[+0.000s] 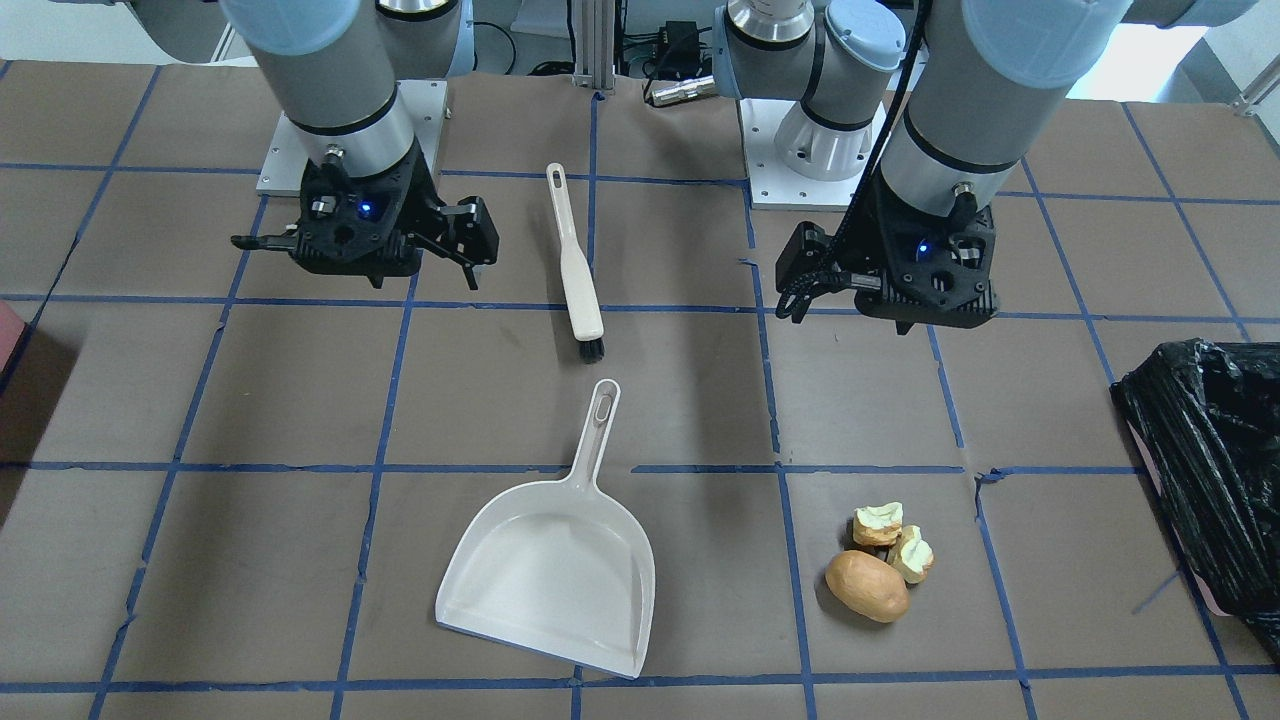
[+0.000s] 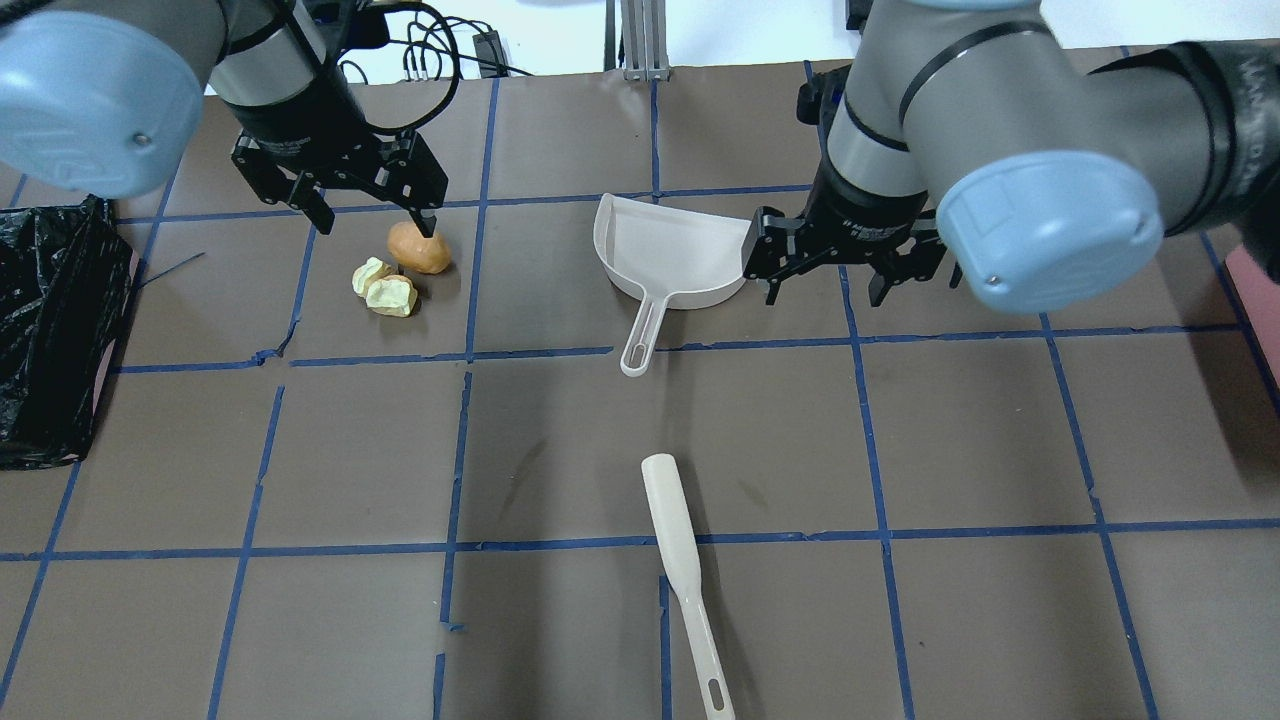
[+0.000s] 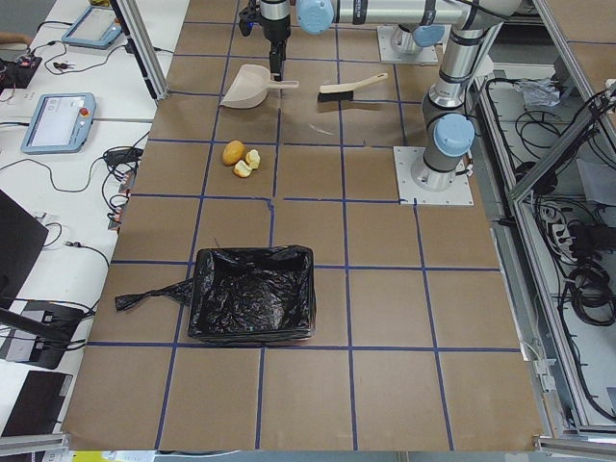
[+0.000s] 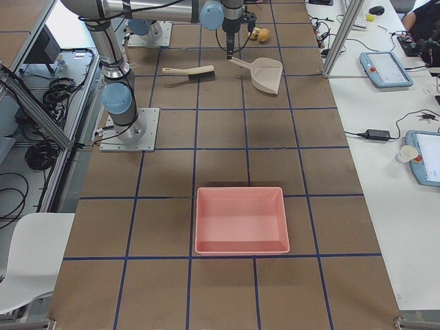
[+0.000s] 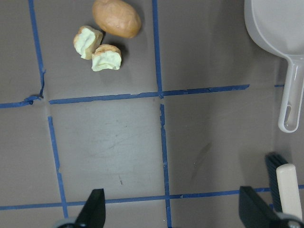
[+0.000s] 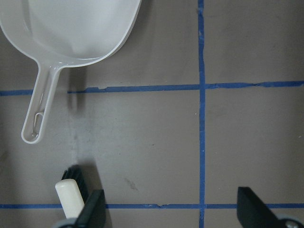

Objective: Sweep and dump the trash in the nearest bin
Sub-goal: 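Reach left gripper to dustpan handle while right gripper reaches brush handle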

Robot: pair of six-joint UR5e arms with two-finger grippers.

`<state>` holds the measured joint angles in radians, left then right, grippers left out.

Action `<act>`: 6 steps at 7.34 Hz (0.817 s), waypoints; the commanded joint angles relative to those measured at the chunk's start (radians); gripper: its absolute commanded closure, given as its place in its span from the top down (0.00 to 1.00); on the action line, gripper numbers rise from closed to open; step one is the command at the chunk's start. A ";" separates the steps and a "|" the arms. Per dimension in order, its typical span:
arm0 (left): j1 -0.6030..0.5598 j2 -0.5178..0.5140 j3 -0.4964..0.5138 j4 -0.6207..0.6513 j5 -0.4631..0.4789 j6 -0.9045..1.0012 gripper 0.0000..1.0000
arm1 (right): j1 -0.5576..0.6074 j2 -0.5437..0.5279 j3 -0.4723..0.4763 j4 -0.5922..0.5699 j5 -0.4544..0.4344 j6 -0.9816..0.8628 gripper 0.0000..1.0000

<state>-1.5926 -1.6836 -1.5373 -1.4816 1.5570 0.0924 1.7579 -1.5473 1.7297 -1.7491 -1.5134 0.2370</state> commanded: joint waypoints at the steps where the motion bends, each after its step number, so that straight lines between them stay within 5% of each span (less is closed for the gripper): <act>1: -0.019 -0.010 -0.038 0.061 -0.005 0.007 1.00 | 0.084 -0.040 0.126 -0.064 0.001 0.064 0.96; 4: -0.096 -0.062 -0.073 0.090 -0.003 0.062 1.00 | 0.190 -0.164 0.439 -0.405 0.007 0.207 1.00; 6: -0.139 -0.144 -0.072 0.206 -0.032 0.055 1.00 | 0.340 -0.131 0.465 -0.441 -0.011 0.289 0.99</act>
<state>-1.7058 -1.7770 -1.6064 -1.3346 1.5466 0.1506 2.0148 -1.6895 2.1634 -2.1478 -1.5152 0.4832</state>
